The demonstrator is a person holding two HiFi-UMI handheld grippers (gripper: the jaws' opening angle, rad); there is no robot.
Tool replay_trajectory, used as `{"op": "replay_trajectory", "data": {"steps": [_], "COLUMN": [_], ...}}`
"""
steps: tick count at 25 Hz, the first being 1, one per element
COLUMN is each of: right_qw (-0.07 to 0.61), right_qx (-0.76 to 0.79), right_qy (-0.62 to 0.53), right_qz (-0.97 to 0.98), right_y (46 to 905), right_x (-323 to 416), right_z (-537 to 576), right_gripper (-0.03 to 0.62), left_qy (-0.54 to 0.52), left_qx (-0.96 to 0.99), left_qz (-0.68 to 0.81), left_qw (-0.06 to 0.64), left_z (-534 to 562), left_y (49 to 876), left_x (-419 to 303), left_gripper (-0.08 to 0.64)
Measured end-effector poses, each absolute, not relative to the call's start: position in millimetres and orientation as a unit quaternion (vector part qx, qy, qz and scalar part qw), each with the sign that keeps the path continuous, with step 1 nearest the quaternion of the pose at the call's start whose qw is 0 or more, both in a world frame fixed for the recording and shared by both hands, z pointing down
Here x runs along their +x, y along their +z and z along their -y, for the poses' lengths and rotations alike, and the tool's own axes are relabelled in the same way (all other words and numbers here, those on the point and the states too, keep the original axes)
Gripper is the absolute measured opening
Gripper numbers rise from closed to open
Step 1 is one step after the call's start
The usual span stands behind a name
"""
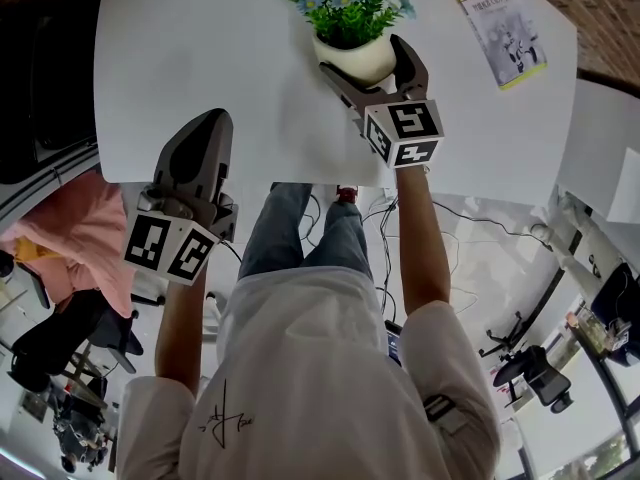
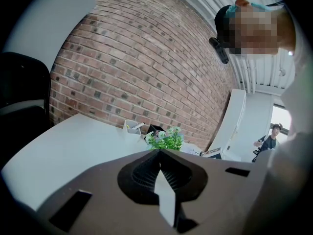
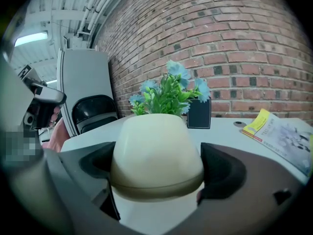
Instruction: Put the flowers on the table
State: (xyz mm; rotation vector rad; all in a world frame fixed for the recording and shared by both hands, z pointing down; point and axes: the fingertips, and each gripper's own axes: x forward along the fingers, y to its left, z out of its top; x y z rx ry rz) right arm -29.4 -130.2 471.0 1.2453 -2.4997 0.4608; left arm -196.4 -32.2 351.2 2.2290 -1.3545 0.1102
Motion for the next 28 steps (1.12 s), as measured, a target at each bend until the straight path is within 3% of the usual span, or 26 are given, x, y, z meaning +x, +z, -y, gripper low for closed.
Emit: {"op": "replay_trajectory", "data": {"steps": [28], "right_qw": [0.201], "right_qx": [0.451], "right_qy": [0.157], "right_qz": [0.855], "right_y": [491], "right_x": [13], "right_z": [109], "right_gripper": [0.509], "left_qy": [0.051], "left_qx": [0.832], "left_qz": [0.489], "left_qw": [0.257], "left_z": [24], "left_y": [346], "left_x": [-164], "left_gripper": [0.005]}}
